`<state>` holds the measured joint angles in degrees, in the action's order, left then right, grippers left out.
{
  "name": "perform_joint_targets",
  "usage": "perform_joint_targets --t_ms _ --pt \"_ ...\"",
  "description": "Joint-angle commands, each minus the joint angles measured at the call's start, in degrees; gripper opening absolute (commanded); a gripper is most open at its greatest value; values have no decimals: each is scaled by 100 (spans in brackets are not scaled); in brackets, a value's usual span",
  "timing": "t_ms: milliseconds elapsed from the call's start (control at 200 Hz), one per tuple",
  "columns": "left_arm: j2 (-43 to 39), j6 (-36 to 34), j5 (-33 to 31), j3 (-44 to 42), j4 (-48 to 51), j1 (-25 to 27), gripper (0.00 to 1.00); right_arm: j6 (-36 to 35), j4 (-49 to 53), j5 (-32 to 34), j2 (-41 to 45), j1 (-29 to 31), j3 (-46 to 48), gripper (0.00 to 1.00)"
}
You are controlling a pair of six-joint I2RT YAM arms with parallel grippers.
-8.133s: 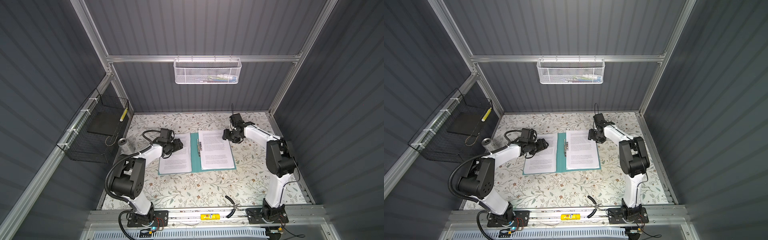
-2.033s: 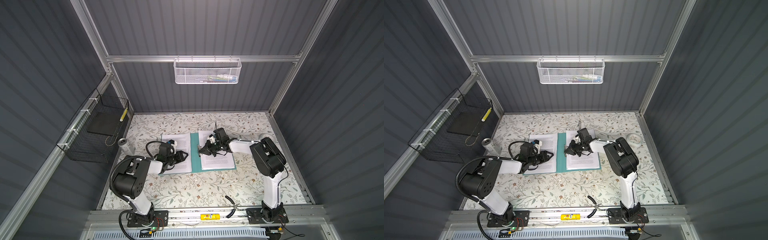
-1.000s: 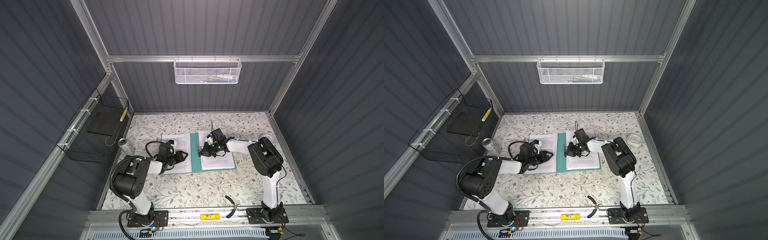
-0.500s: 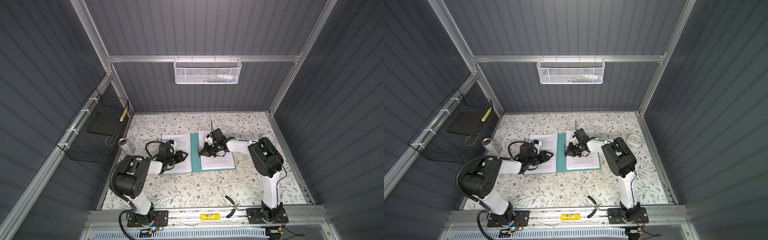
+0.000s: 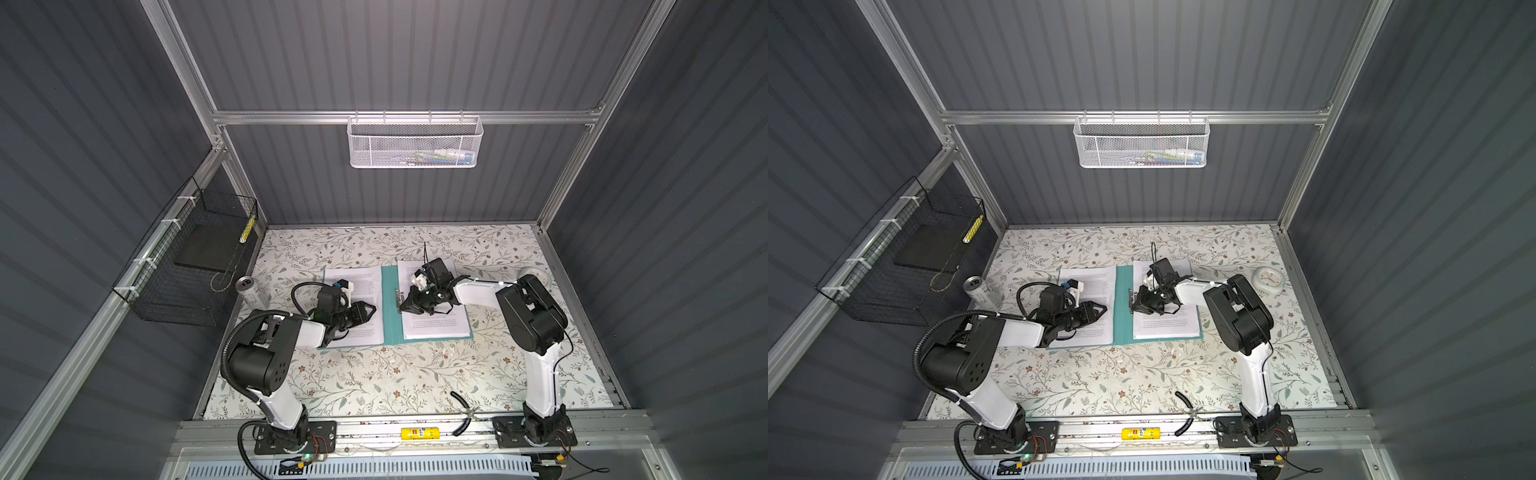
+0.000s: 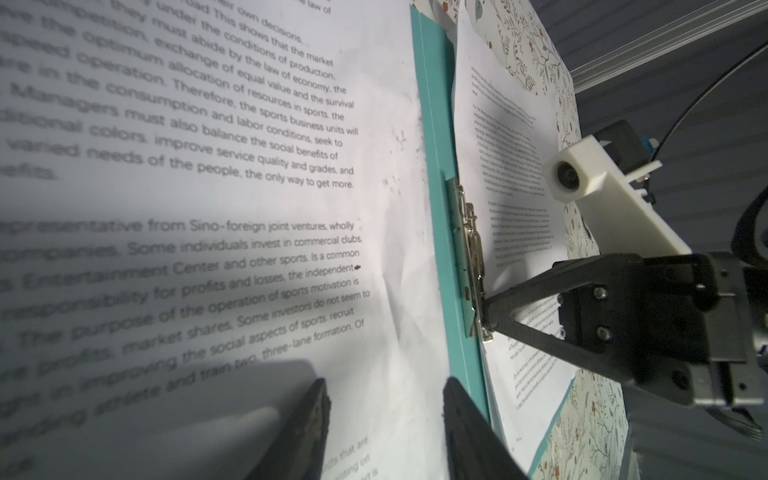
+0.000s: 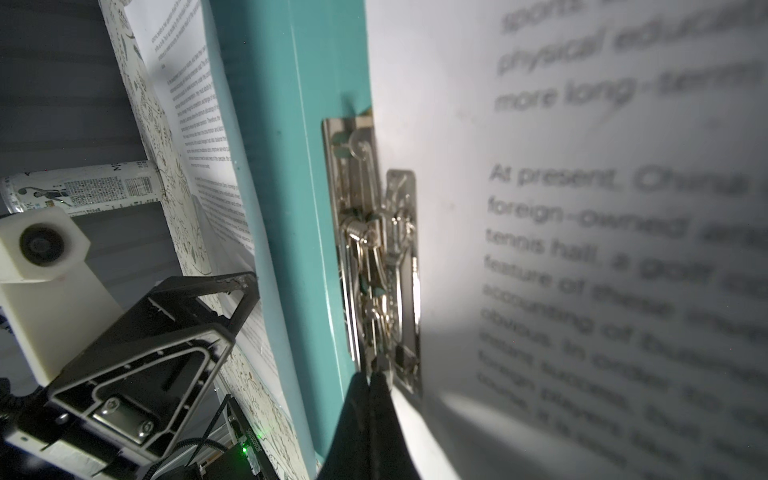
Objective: Put the files into the folder
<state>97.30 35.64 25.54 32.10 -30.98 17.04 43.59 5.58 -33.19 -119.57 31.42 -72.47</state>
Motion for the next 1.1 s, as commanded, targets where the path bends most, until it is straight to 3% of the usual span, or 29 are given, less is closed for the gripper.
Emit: perform_joint_targets --t_ms 0,175,420,866,1096 --pt "279 -48 -64 -73 407 -43 47 -132 1033 973 -614 20 58 0" --pt "364 4 24 -116 272 -43 46 -132 1163 944 -755 207 -225 0" --pt "403 -13 28 -125 268 -43 46 96 811 398 -559 342 -272 0" --pt "502 -13 65 -81 257 -43 45 -158 1312 958 -677 387 -435 0" --pt "498 -22 66 -98 261 -43 45 437 68 -132 -444 367 -85 0"
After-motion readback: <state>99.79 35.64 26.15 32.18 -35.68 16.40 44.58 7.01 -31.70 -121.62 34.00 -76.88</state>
